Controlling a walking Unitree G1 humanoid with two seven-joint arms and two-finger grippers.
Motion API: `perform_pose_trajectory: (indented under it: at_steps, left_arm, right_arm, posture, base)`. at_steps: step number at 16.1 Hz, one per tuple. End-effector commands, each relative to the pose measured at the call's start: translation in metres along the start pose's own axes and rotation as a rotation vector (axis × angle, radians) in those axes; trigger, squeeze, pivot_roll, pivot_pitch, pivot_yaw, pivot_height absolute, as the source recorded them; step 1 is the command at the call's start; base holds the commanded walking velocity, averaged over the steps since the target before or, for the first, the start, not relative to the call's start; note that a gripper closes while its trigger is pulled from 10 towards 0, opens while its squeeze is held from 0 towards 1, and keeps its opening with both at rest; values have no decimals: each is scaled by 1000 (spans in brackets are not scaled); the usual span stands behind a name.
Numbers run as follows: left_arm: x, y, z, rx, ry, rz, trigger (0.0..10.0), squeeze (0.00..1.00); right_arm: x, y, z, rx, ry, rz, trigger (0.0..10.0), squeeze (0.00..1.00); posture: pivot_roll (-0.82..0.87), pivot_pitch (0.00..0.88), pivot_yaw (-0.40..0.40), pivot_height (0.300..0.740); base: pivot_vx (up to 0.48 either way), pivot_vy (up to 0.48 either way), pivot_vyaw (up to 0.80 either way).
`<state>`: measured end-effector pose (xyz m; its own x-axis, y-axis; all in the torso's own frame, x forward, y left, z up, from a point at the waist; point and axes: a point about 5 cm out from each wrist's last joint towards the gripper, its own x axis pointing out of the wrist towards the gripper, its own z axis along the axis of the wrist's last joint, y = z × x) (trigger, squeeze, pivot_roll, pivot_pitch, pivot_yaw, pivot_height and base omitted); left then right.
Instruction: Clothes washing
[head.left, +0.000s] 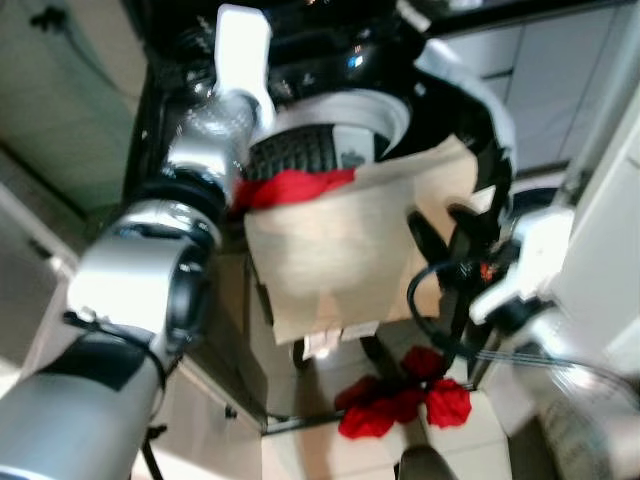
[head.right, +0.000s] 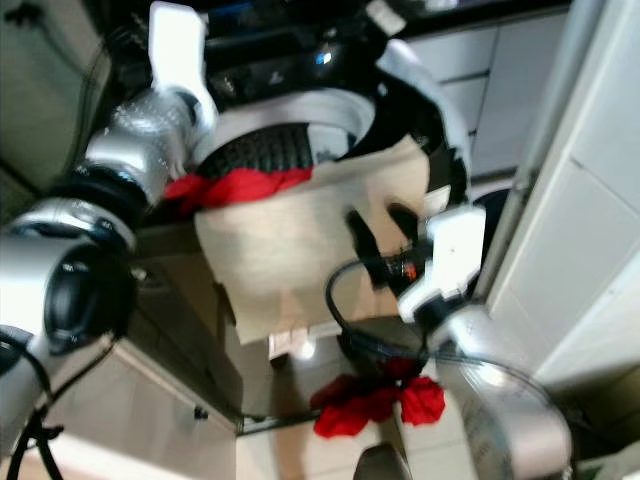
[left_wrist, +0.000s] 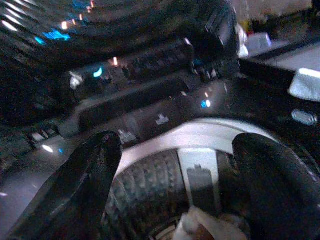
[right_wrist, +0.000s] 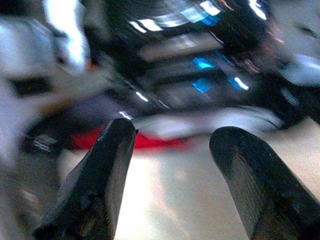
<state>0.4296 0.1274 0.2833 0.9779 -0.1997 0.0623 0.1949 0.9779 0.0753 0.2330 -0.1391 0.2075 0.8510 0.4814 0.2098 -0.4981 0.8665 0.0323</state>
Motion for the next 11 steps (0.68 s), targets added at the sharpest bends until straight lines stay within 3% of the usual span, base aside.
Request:
perform_pose_trajectory:
  at_steps: [1,4,7,8,11]
  left_arm:
    - [-1,7,13,14,-39,-30,10000,0]
    - [-12,-2,-11,40,-7,-216,10000,0]
    - [-56,-27,-46,44,-128,-272,10000,0]
    - [-61,-31,-48,39,-143,-273,10000,0]
    - [-96,-48,-49,23,-190,-270,10000,0]
  right_arm:
    - [3,11,9,36,-17,100,10000,259]
    - [24,6,-2,21,4,124,10000,251]
    - [62,-1,-42,-19,105,65,10000,259]
    - [64,0,-45,-23,117,73,10000,259]
    - [64,17,-48,31,165,168,10000,263]
  posture:
    - [-390,0,181,740]
    - [-305,0,144,740]
    - [-148,0,28,740]
    - [-137,0,19,740]
    - [-51,0,-50,740]
  base:
    - [0,0,0]
    - [0,0,0]
    - [0,0,0]
    - [0,0,0]
    - [0,0,0]
